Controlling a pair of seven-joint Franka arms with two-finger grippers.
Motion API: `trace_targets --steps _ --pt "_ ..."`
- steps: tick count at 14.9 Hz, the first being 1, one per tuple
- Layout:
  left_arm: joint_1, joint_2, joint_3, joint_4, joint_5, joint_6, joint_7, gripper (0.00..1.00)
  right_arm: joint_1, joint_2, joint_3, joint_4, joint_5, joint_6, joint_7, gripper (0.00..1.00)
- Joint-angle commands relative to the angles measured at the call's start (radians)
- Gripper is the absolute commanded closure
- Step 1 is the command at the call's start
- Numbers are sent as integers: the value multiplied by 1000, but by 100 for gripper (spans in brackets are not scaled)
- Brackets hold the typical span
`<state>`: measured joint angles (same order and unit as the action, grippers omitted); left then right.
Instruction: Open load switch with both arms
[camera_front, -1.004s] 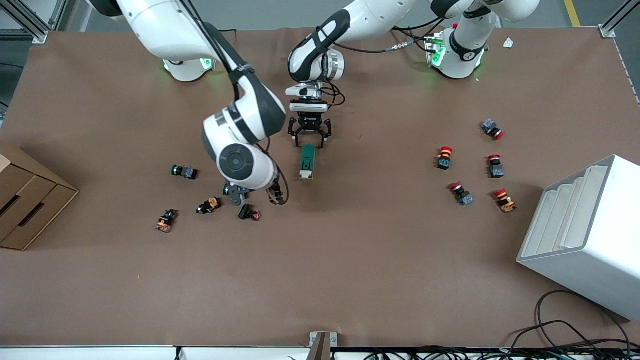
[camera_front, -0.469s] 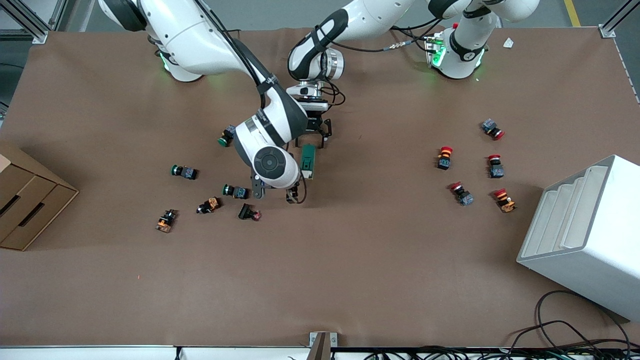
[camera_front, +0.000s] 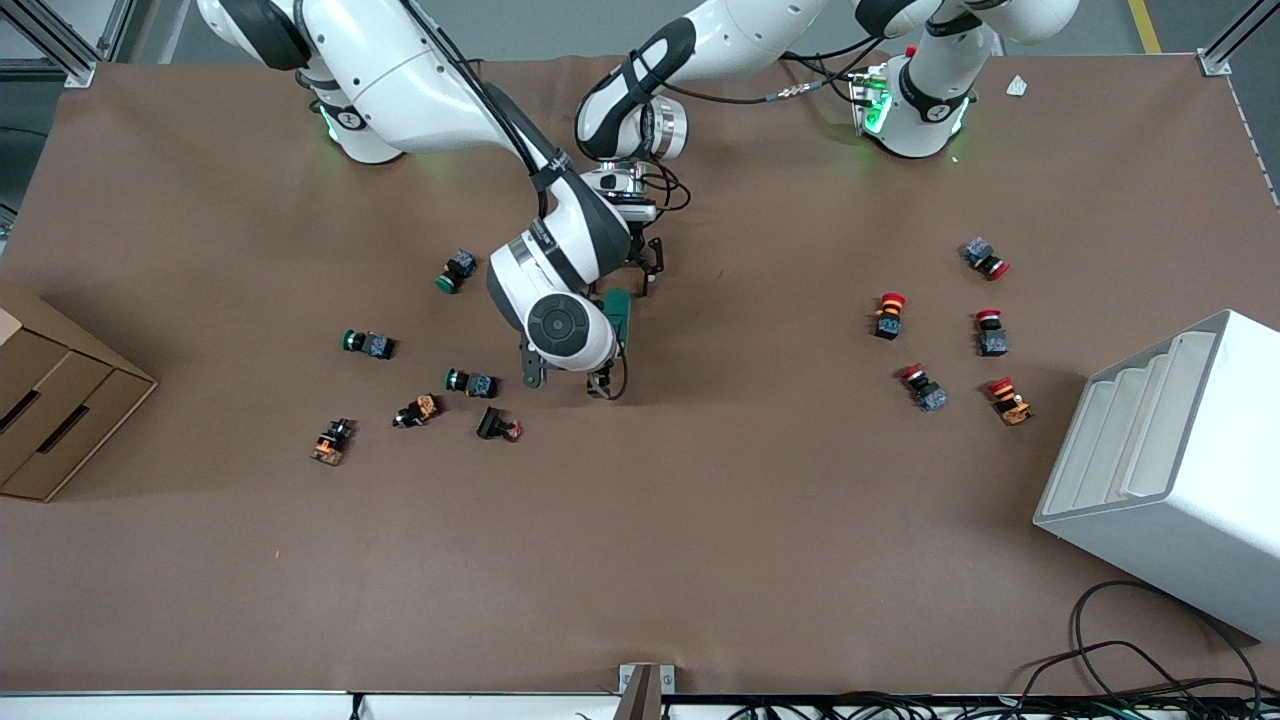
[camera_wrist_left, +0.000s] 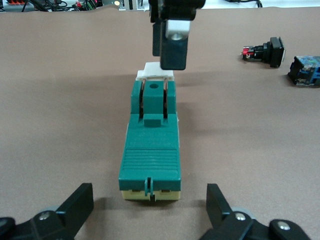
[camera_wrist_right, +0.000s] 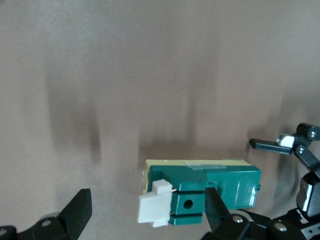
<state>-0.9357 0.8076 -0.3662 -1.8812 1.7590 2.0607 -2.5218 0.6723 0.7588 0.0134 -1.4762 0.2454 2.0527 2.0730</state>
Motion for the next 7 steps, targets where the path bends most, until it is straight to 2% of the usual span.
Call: trace_targets --steps 1,7 --pt "-2 61 3 11 2 24 -38 1 29 11 -7 13 26 -13 19 0" --pt "-2 61 3 11 2 25 -38 1 29 16 -7 16 26 -91 12 0"
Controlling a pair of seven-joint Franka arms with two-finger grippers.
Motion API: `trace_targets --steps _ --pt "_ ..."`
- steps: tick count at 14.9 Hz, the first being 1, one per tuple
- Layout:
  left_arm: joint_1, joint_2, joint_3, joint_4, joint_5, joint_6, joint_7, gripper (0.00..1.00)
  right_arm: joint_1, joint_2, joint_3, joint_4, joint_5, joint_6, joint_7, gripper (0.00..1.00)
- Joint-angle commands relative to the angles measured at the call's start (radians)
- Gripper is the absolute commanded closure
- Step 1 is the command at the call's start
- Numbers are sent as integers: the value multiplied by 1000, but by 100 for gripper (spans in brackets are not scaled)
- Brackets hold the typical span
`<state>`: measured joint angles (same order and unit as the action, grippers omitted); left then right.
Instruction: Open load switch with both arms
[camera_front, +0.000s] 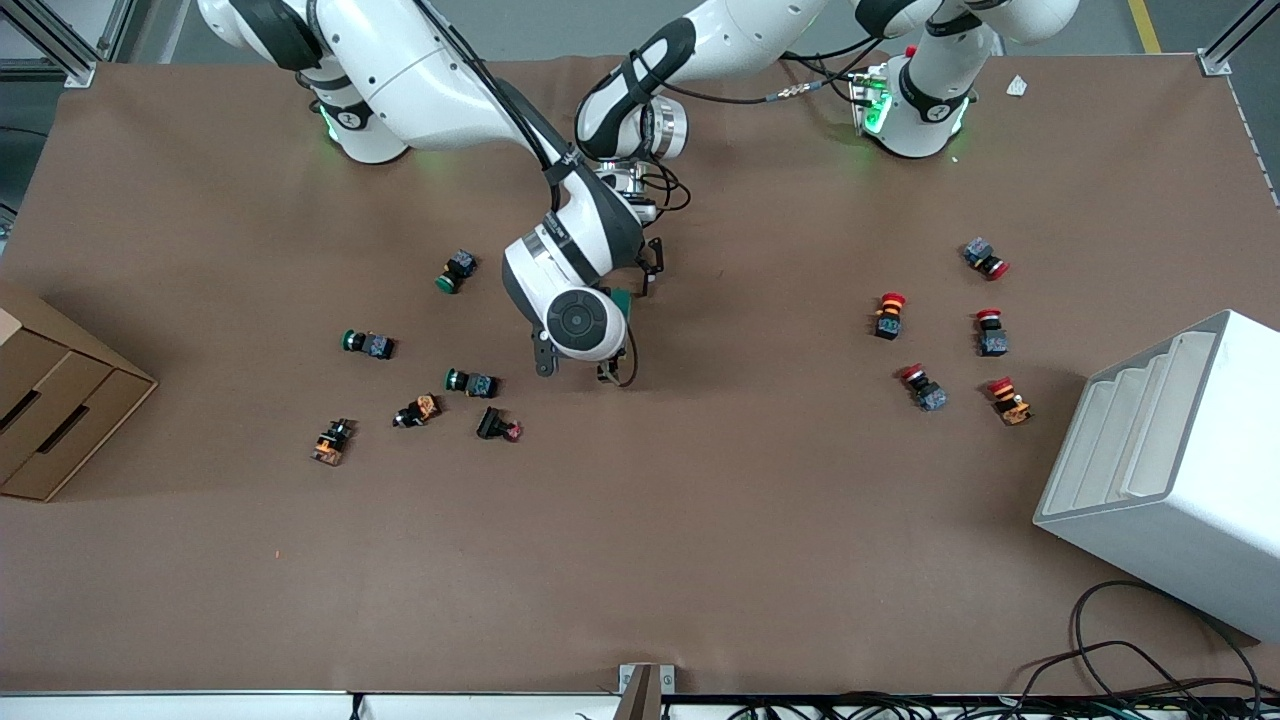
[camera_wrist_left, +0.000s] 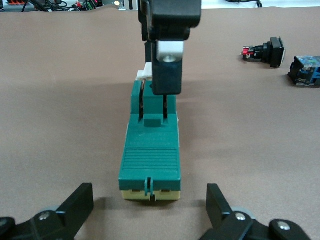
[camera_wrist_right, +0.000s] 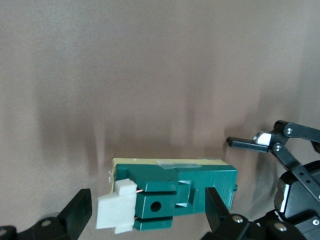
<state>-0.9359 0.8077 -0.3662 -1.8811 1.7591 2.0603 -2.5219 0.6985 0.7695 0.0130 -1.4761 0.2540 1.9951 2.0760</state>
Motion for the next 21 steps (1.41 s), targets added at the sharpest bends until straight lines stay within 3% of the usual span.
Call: trace_targets --steps 1,9,21 --pt "-1 61 3 10 0 26 -38 1 1 5 -7 20 19 -42 9 0" --pt "-1 59 3 10 0 26 -38 1 -1 1 -4 109 57 -194 9 0" --pt "-1 59 3 11 -1 26 -38 1 15 -6 -2 122 54 -325 6 0"
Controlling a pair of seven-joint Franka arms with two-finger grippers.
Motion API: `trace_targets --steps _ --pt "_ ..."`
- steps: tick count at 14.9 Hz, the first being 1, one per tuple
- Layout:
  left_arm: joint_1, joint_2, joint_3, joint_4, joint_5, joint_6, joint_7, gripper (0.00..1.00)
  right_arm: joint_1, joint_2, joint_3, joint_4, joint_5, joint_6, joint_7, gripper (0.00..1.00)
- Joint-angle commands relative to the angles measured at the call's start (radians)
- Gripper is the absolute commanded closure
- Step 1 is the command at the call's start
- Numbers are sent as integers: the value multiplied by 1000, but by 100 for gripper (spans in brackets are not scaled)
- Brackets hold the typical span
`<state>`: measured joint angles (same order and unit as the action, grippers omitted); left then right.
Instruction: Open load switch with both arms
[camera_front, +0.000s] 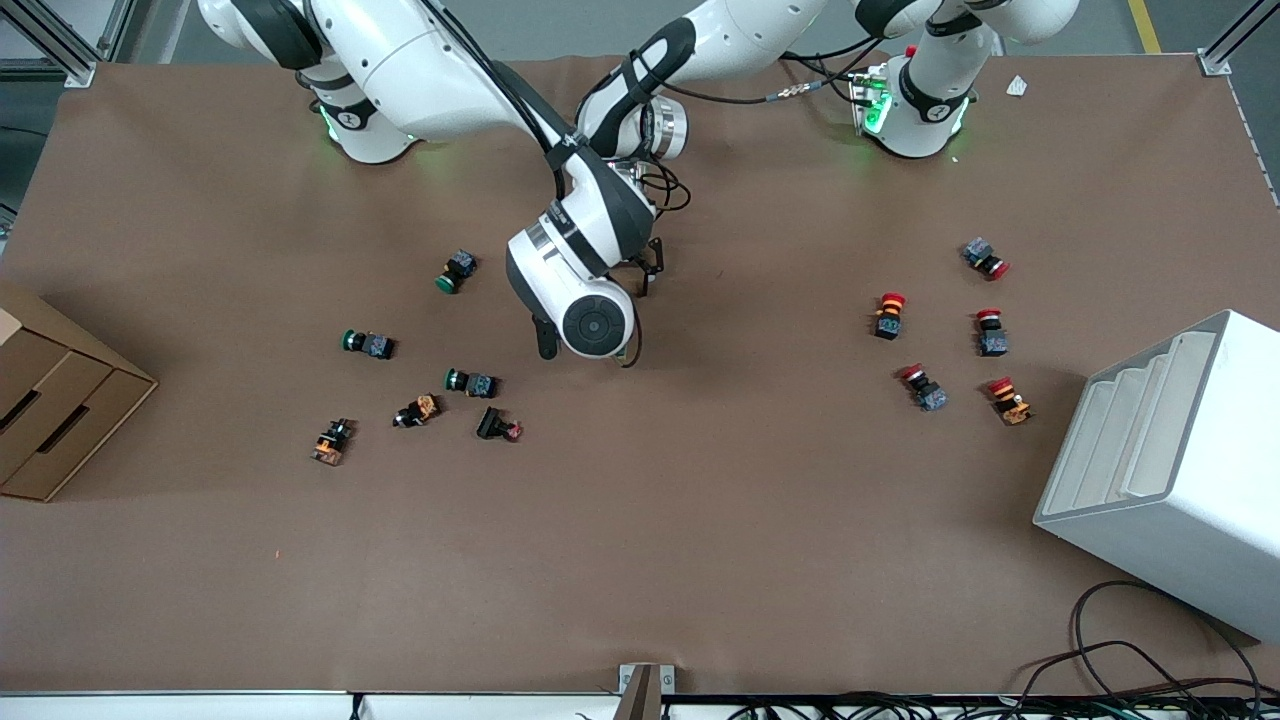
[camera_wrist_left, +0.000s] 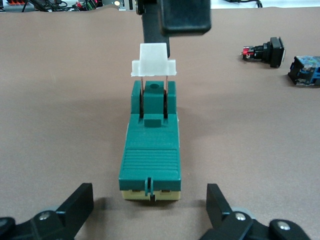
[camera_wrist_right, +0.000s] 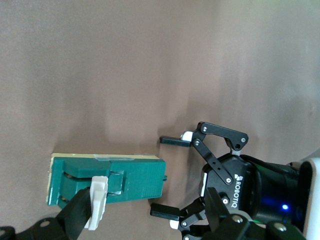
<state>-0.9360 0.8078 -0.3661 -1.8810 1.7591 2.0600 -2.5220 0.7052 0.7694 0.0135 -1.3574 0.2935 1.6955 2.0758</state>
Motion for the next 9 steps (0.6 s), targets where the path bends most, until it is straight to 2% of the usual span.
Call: trace_targets --steps 1,3,9 --pt "-1 59 3 10 -3 25 -38 1 8 -6 -3 3 16 -27 6 0" --pt "-1 59 3 11 -3 25 -38 1 3 -6 17 4 15 -27 6 0" --pt "-1 59 3 10 -3 25 -38 1 5 -6 19 4 16 -56 -2 0"
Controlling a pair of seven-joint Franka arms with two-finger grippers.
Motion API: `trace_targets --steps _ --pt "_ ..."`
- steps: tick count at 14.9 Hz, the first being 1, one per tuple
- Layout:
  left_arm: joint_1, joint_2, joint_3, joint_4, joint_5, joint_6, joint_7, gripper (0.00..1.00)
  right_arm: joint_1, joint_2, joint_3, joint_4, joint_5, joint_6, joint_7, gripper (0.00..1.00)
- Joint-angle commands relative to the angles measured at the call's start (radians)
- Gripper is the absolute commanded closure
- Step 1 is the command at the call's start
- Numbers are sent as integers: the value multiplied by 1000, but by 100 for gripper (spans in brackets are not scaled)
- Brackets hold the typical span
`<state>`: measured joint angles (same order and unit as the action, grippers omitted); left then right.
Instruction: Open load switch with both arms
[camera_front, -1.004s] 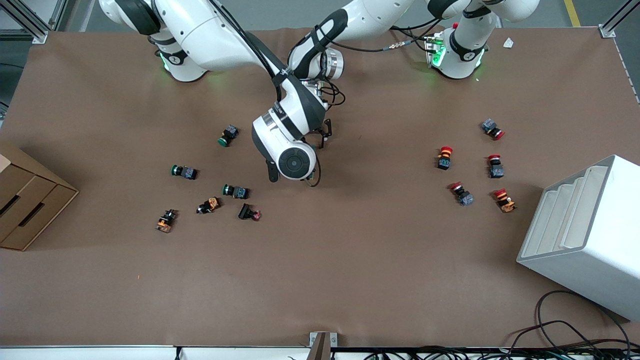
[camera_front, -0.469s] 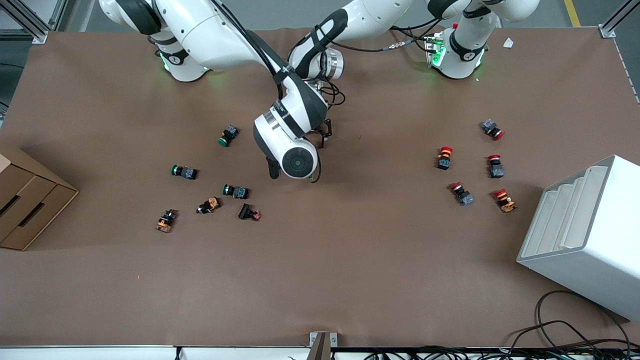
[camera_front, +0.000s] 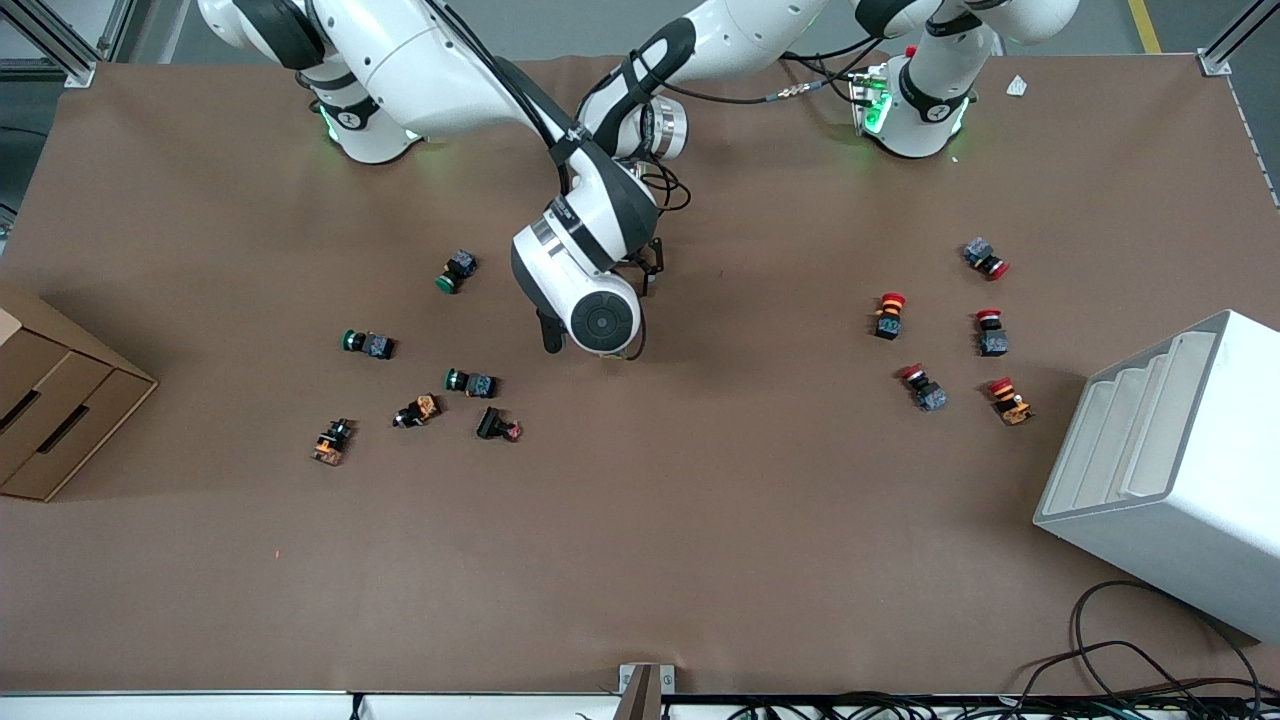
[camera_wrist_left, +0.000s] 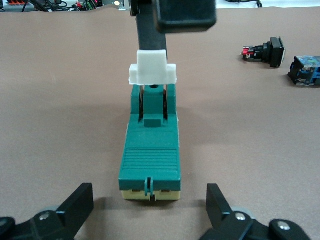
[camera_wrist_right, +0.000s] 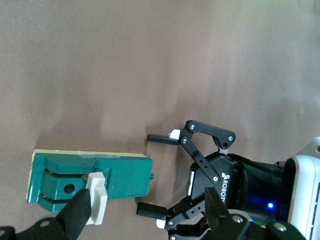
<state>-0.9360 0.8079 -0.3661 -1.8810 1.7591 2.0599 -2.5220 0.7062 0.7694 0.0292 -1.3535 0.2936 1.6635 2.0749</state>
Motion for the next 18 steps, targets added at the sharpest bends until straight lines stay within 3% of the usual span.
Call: trace_targets --steps 1,18 --pt "-1 59 3 10 -3 26 -38 1 4 -5 6 2 15 -36 -2 0" --pt "-1 62 3 6 -3 25 -55 1 29 10 17 -29 4 -28 -35 0"
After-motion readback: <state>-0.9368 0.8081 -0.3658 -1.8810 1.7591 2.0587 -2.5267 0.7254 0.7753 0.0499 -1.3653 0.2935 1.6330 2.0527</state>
